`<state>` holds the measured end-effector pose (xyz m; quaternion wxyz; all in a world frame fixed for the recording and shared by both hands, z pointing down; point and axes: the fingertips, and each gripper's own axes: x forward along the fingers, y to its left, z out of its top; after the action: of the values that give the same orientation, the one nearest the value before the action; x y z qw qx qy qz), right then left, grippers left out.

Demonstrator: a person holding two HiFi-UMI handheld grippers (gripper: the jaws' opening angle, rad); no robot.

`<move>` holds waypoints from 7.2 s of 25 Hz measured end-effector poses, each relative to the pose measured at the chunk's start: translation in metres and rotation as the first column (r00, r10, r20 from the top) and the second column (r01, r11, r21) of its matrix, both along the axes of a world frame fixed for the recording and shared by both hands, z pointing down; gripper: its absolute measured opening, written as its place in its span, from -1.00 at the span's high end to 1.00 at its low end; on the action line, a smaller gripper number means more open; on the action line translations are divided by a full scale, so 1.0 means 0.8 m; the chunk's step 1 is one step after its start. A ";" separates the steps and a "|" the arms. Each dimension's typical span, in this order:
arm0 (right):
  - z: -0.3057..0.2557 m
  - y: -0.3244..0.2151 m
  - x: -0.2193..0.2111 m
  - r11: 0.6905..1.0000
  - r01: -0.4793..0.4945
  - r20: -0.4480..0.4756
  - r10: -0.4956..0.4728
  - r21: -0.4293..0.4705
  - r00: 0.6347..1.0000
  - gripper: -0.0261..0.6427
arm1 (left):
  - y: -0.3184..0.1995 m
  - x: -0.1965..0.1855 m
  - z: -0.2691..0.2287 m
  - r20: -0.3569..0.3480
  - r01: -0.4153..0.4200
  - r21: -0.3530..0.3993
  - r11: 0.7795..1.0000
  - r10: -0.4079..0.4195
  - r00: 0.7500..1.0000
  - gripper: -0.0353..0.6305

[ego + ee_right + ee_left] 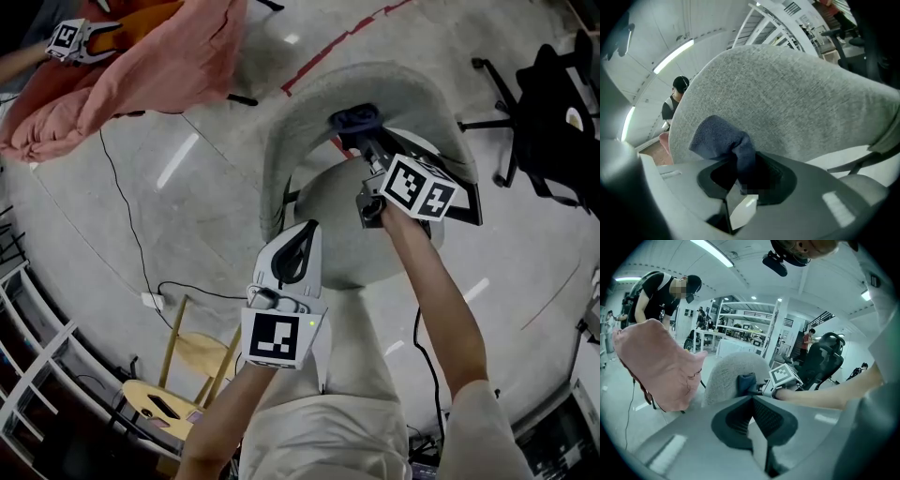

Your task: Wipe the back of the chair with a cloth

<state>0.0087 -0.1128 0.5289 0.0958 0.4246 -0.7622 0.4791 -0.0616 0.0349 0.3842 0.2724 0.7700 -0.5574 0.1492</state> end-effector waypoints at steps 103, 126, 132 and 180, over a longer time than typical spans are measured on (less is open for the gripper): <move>0.020 0.335 -0.104 0.345 0.920 -0.211 -0.900 0.188 0.381 0.58 | 0.137 -0.049 0.023 0.004 0.019 -0.015 1.000 -0.019 1.000 0.89; 0.104 0.284 -0.151 0.753 0.653 -0.148 -0.656 -0.076 0.740 0.56 | 0.112 -0.065 0.045 0.001 0.037 -0.039 0.999 -0.037 0.999 0.89; 0.105 0.279 -0.150 0.775 0.624 -0.183 -0.630 -0.097 0.754 0.56 | 0.099 -0.068 0.048 0.018 0.030 -0.049 0.998 -0.029 0.999 0.89; 0.116 0.106 -0.102 0.933 0.310 -0.039 -0.322 -0.185 0.946 0.56 | 0.014 -0.019 0.059 0.038 0.013 -0.055 0.998 -0.011 0.999 0.89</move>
<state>-0.0731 -0.0279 0.6218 0.2350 0.3026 -0.7713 0.5082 -0.0771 0.0460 0.4313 0.2841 0.7558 -0.5626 0.1774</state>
